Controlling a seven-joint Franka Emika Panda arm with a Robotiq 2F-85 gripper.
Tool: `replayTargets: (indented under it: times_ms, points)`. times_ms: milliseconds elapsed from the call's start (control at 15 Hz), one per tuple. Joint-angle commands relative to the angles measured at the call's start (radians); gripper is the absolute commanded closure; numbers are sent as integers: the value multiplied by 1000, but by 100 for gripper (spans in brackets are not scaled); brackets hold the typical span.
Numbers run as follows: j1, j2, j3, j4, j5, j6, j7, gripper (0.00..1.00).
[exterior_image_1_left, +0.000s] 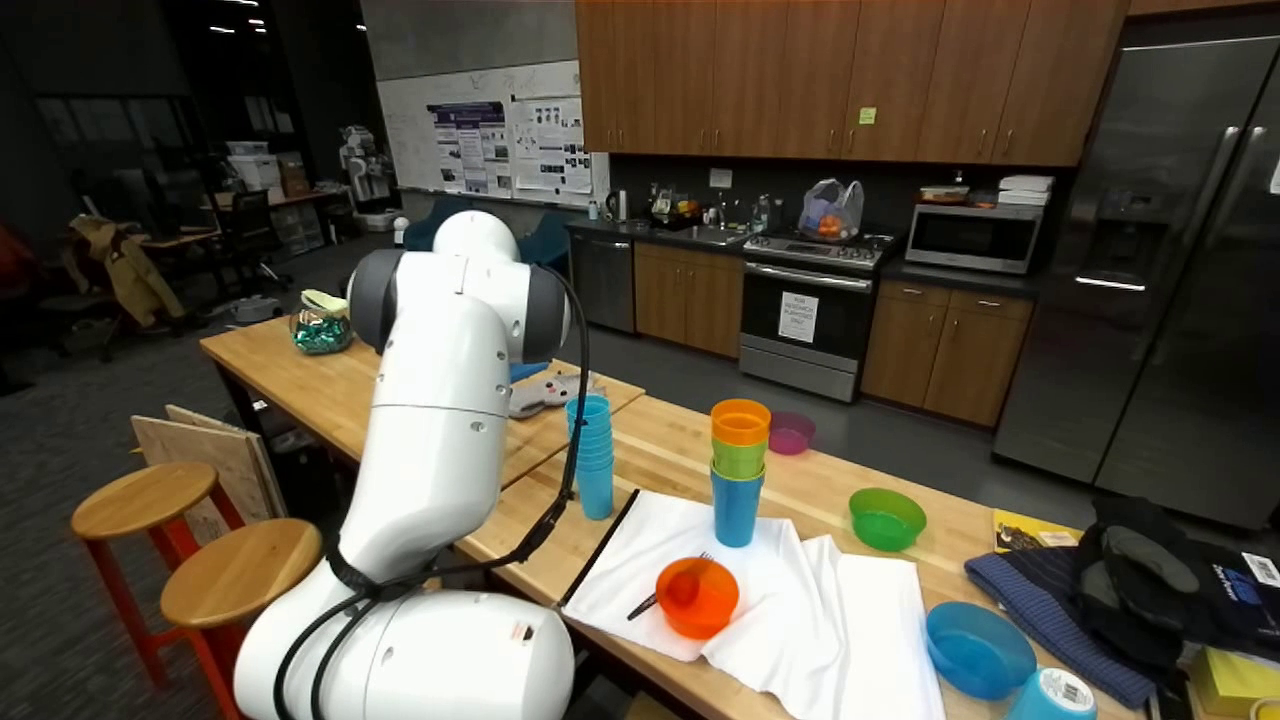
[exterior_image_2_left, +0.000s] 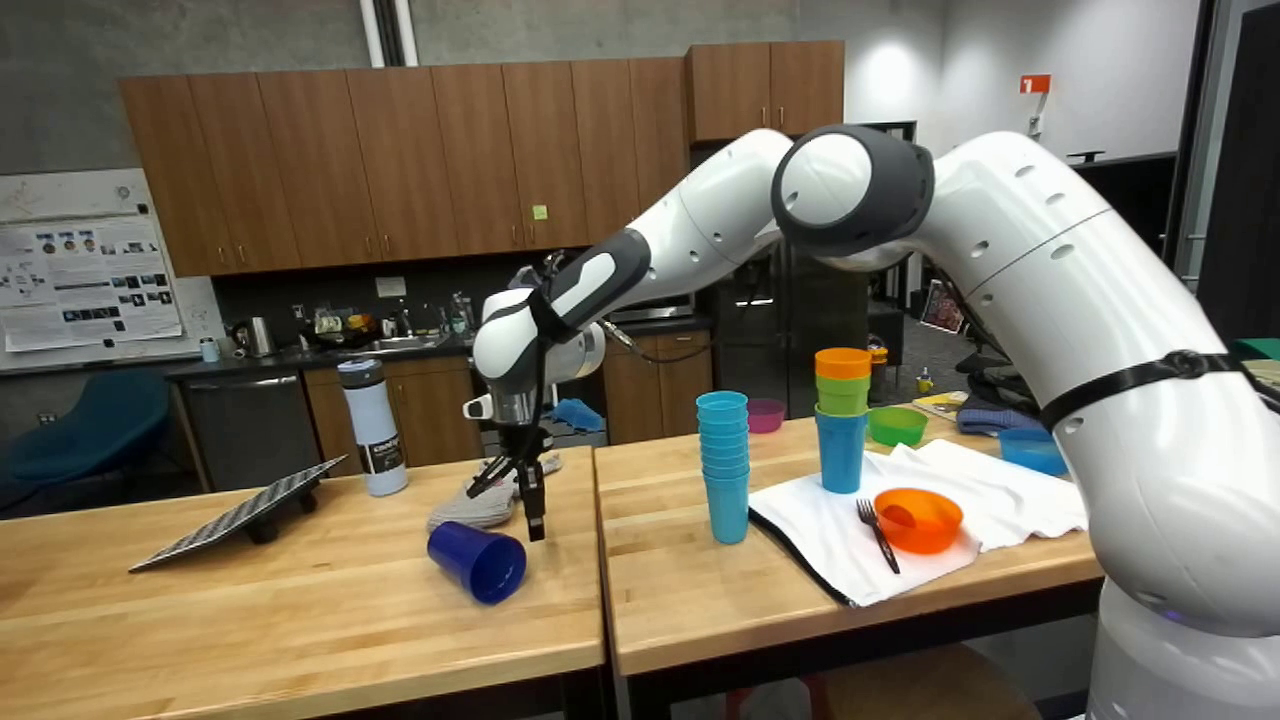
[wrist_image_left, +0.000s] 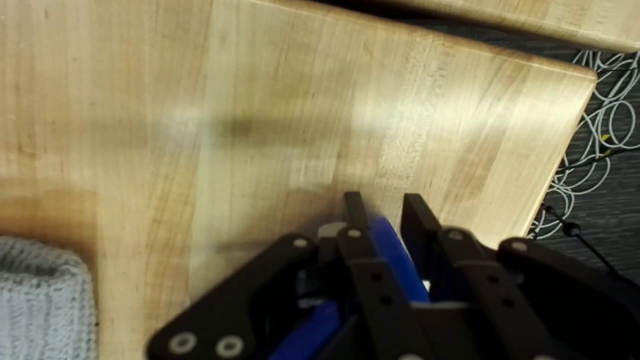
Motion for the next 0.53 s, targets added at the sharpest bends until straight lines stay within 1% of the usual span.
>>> replayTargets:
  times_ms: [0,67,133,333,467]
  points:
    - [1,4,1,8,-2,-5,1,48]
    - [6,-4,0,-13,-2,34,24,48]
    - [-2,-2,6,-17,18,47,34,44]
    - [-5,-3,0,-39,60,65,135,26]
    - [1,-19,-9,-66,54,62,199,12]
